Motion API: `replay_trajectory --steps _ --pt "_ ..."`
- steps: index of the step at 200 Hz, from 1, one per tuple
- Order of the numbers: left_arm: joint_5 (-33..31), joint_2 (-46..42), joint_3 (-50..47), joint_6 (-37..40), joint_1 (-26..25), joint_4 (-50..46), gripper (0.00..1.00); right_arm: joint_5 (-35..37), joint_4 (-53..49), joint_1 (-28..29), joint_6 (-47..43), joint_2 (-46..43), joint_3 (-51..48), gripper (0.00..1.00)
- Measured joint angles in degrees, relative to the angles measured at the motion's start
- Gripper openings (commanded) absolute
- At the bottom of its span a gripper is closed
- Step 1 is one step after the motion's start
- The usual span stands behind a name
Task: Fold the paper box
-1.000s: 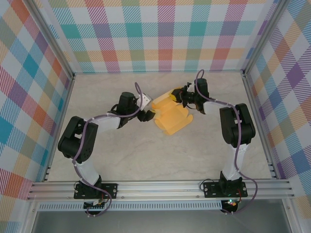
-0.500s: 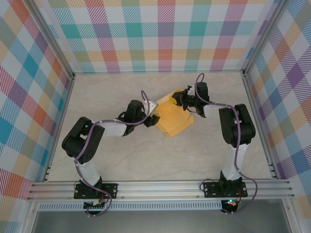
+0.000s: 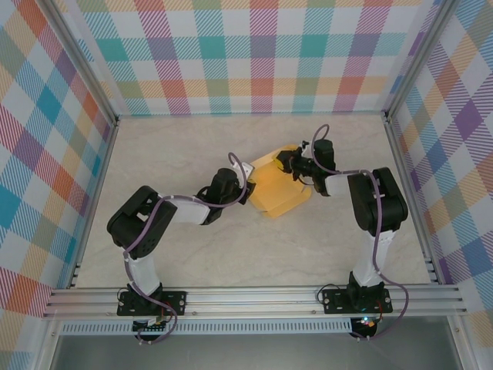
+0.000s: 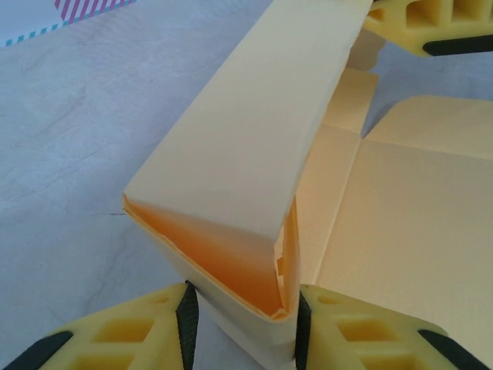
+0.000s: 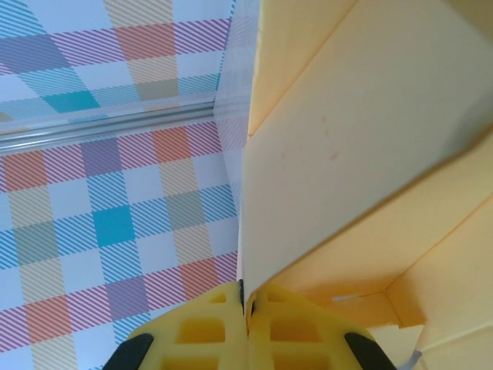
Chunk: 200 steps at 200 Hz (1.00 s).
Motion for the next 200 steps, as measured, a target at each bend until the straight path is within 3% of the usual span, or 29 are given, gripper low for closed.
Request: replay_trajectory --steps 85,200 --pt "-11.0 4.3 2.5 -13.5 -2.9 1.6 0.44 9.3 1.8 3.2 3.2 -6.1 -7.2 0.0" --pt "-22.6 6.6 1.9 -21.4 -6.0 5.8 0.19 14.4 0.5 6.3 4.7 -10.0 -10.1 0.0"
